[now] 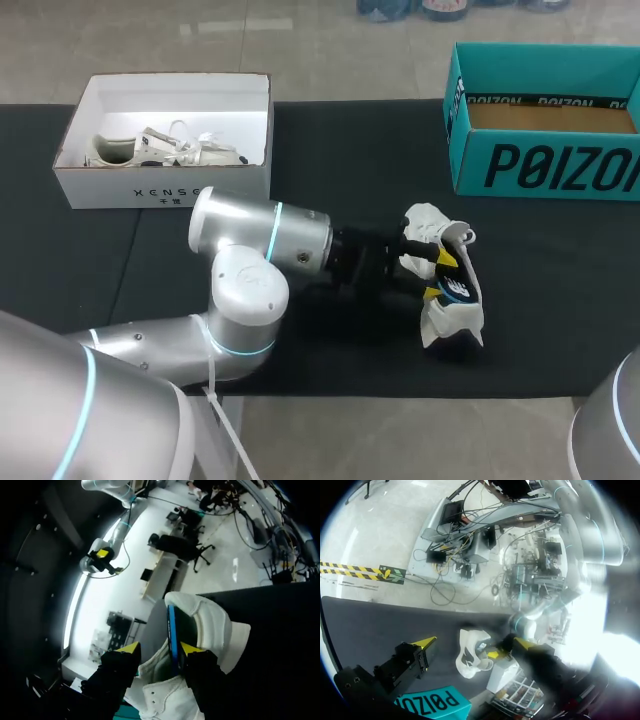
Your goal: Take the shoe out of the shoebox, open the shoe tongue, remove and reinsert the insole, then place the shoe into the shoebox
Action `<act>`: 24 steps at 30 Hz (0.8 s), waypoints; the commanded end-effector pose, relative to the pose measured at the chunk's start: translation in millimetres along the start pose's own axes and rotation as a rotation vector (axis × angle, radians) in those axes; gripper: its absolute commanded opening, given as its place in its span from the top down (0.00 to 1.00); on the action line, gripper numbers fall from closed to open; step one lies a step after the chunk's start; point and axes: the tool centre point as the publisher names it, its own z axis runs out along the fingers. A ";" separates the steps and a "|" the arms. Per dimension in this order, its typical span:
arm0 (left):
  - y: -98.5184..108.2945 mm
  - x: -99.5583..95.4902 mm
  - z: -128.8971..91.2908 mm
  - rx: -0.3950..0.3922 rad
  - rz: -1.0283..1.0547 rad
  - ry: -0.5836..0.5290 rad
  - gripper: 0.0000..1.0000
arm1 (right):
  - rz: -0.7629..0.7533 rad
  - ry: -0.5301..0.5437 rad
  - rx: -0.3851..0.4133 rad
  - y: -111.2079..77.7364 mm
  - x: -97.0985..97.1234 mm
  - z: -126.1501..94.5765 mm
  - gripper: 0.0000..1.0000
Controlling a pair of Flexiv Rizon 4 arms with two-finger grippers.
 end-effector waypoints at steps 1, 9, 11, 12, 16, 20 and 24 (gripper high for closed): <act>-14.8 -0.5 -11.1 -0.016 -0.002 -0.005 0.09 | 0.000 0.005 0.364 7.5 -1.8 1.0 0.00; -24.3 3.8 -7.0 -0.011 -0.026 -0.024 0.62 | 0.000 0.005 0.364 7.5 -1.8 1.0 0.00; -24.6 4.9 -5.5 -0.007 -0.029 -0.025 0.77 | 0.000 0.005 0.364 7.5 -1.8 1.0 0.00; -25.0 4.8 -4.8 -0.003 -0.032 -0.027 0.92 | 0.000 0.005 0.364 7.5 -1.8 1.0 0.00; -25.0 5.6 -2.4 0.008 -0.032 -0.026 1.00 | 0.000 0.005 0.364 7.5 -1.8 1.0 0.00; -23.6 6.4 -0.9 0.021 -0.033 -0.022 1.00 | 0.000 0.005 0.364 7.5 -1.8 1.0 0.00; -21.8 4.1 1.1 0.036 -0.019 -0.016 1.00 | 0.000 0.005 0.364 7.5 -1.8 1.0 0.00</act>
